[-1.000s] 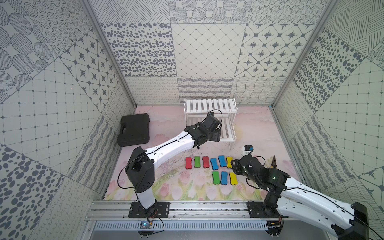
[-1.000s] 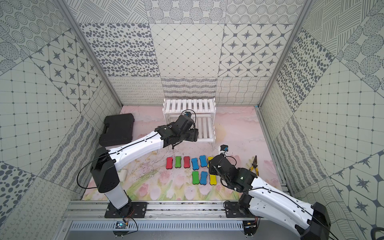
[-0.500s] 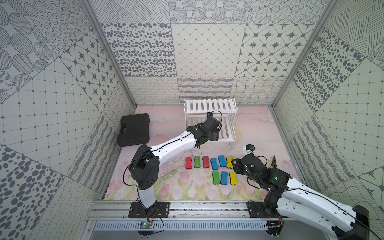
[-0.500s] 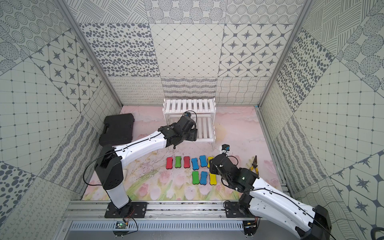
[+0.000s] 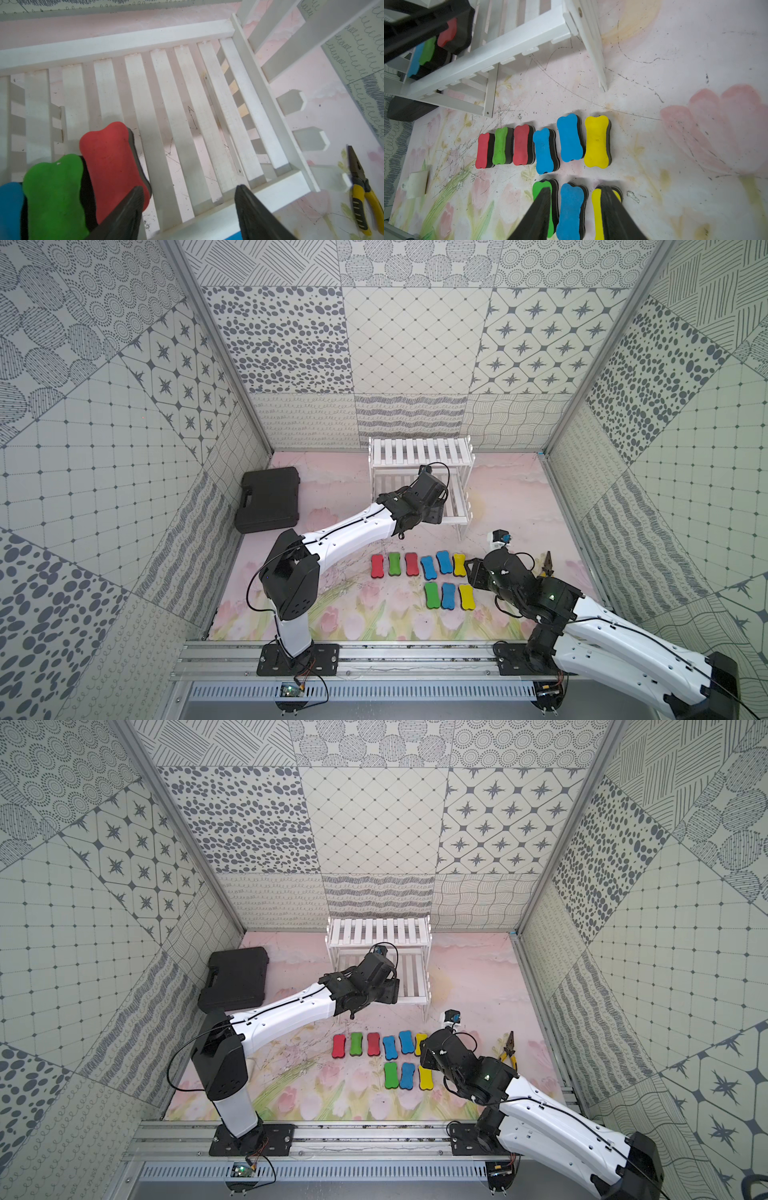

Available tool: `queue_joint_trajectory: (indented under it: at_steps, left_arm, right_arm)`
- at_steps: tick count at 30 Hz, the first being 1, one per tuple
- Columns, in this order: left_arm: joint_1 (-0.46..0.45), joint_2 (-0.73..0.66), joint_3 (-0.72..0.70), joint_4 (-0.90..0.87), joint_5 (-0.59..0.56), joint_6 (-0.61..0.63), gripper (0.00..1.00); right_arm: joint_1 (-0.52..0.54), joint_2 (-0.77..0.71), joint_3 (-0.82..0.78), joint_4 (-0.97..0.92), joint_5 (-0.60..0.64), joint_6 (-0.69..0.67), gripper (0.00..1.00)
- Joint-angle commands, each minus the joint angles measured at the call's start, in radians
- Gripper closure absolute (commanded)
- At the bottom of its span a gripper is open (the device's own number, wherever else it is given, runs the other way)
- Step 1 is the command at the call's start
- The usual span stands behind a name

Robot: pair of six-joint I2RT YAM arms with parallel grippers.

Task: Remove the whiteboard erasers from the shelf
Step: Pick up the whiteboard eraser from the shelf.

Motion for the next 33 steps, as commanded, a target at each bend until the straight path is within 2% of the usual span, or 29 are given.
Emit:
queue_joint_trajectory:
  at_steps: [1,4,10,23,33]
  left_arm:
    - [-0.005,-0.017,0.046,-0.075,-0.047,-0.003,0.26]
    - [0.005,-0.019,0.049,-0.110,-0.093,-0.015,0.26]
    - [0.038,-0.010,0.036,-0.131,-0.112,-0.041,0.28]
    - [0.039,0.059,0.075,-0.119,-0.034,-0.020,0.27]
    - [0.031,0.067,0.076,-0.098,0.108,-0.023,0.28]
  right_arm:
    - [-0.011,-0.016,-0.012,0.018,-0.004,-0.012,0.57]
    - [-0.017,-0.016,-0.012,0.018,-0.010,-0.011,0.57]
    - [-0.023,-0.020,-0.012,0.018,-0.014,-0.012,0.57]
    - [-0.044,-0.051,-0.045,0.017,-0.024,-0.013,0.56]
    - [-0.051,-0.055,-0.050,0.018,-0.028,-0.016,0.57]
